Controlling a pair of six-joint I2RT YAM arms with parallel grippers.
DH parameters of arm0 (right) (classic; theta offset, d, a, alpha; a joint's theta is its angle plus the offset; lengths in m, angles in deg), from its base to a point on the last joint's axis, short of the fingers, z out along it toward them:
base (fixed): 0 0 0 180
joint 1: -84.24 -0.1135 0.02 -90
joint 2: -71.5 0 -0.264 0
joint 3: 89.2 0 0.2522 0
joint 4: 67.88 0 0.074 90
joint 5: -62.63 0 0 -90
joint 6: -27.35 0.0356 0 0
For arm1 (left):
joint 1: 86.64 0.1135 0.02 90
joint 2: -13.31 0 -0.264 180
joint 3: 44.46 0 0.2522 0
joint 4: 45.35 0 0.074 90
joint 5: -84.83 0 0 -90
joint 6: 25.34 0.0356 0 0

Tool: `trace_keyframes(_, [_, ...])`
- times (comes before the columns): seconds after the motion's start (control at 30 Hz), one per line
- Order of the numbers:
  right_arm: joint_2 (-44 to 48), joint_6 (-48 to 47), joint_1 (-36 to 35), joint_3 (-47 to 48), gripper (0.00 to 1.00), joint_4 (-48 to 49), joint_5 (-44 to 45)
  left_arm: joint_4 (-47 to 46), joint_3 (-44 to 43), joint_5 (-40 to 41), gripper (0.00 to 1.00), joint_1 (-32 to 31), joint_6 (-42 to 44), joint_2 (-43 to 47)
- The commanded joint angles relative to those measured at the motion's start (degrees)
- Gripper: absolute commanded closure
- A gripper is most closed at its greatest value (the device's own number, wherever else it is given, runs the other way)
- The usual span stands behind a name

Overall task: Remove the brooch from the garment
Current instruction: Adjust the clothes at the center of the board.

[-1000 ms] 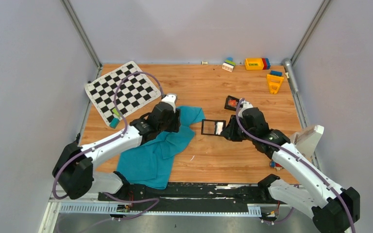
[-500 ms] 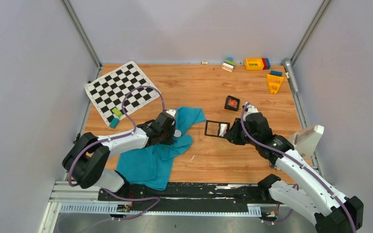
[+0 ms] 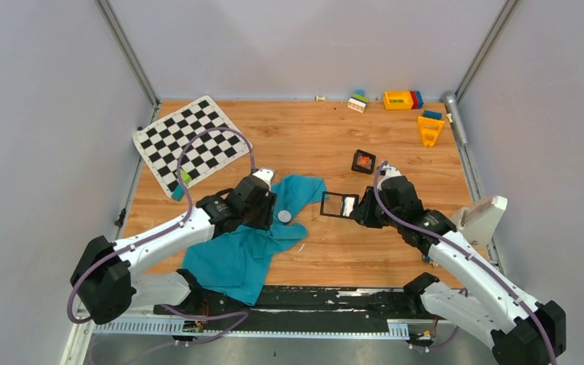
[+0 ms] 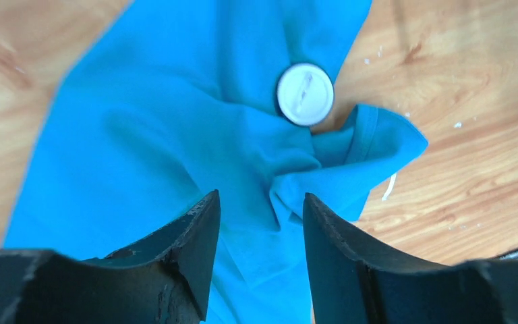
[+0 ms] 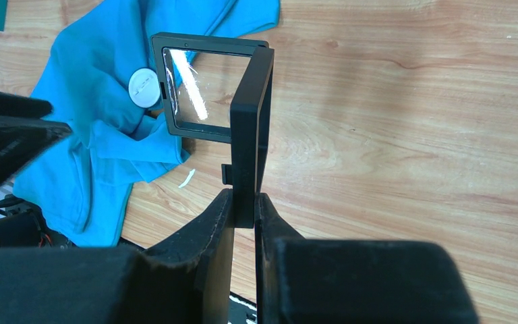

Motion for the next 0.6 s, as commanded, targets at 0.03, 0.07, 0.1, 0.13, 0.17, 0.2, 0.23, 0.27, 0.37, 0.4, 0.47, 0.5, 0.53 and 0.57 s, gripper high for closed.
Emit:
trace_keyframes(0.03, [-1.7,-1.1,-0.1,2.9,1.00,2.3,-1.1,1.7,-6.8,10.7,0.42,-1.8,8.1,-1.0])
trace_keyframes(0.07, [-1.9,-1.3,-0.1,3.0,1.00,2.2,-1.1,1.5,-7.6,11.3,0.40,-2.0,8.8,-1.8])
trace_keyframes(0.1, [-2.0,-1.4,-0.1,3.1,1.00,2.2,-1.0,1.1,-9.3,11.8,0.40,-2.7,9.7,-3.8])
trace_keyframes(0.13, [-2.0,-1.4,-0.1,3.1,1.00,2.3,-0.8,1.0,-10.1,12.9,0.40,-3.0,10.1,-5.0])
trace_keyframes(0.17, [-1.9,-1.5,-0.1,3.2,1.00,2.3,-0.6,1.1,-12.1,13.4,0.40,-3.8,10.9,-7.5])
trace_keyframes(0.2, [-1.8,-1.4,0.0,3.1,1.00,2.3,-0.4,1.3,-13.0,14.6,0.40,-4.2,11.2,-8.9])
trace_keyframes(0.23, [-1.6,-1.3,-0.1,3.1,1.00,2.3,-0.1,1.4,-15.0,15.0,0.39,-4.9,11.7,-11.7])
trace_keyframes(0.27, [-1.2,-1.0,-0.1,3.0,1.00,2.3,0.1,1.5,-15.9,15.4,0.39,-5.2,11.9,-12.9])
trace_keyframes(0.37, [0.9,0.0,0.0,2.2,1.00,2.4,1.4,0.6,-18.3,14.4,0.36,-5.8,12.5,-18.8])
trace_keyframes(0.4, [1.8,0.3,0.0,1.7,1.00,2.5,1.9,-0.3,-18.4,13.2,0.34,-5.8,12.5,-19.8])
trace_keyframes(0.47, [3.5,0.7,0.0,0.9,1.00,2.8,2.6,-1.1,-18.7,11.6,0.29,-5.9,12.3,-22.7])
trace_keyframes(0.5, [4.1,0.9,0.0,0.7,1.00,2.8,2.8,-1.2,-18.9,11.0,0.27,-5.9,11.7,-24.4])
trace_keyframes(0.53, [4.6,0.9,0.0,0.4,1.00,2.8,2.8,-1.3,-18.9,9.5,0.23,-5.9,11.5,-25.2])
trace_keyframes(0.57, [5.0,0.9,0.0,0.2,1.00,2.7,2.8,-1.4,-18.8,8.7,0.21,-5.9,10.8,-26.6])
